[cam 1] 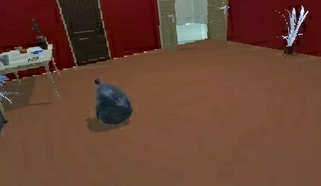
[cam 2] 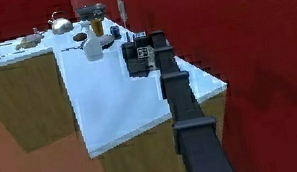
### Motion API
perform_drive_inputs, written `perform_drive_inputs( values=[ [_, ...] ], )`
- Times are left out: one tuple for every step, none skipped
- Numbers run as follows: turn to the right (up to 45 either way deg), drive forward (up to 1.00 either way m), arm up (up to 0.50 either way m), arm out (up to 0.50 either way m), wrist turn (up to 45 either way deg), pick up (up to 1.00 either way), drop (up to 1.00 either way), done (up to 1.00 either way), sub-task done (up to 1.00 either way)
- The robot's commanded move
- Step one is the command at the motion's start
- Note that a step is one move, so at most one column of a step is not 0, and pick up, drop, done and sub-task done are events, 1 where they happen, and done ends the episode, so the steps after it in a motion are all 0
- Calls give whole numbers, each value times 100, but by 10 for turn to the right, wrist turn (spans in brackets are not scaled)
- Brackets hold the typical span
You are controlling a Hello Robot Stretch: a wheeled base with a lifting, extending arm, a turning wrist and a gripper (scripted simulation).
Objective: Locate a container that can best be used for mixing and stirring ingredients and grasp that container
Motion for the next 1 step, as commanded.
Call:
perform_drive_inputs(
  values=[
    [0, 0, 0, 0, 0, 0, 0, 100, 0]
  ],
)
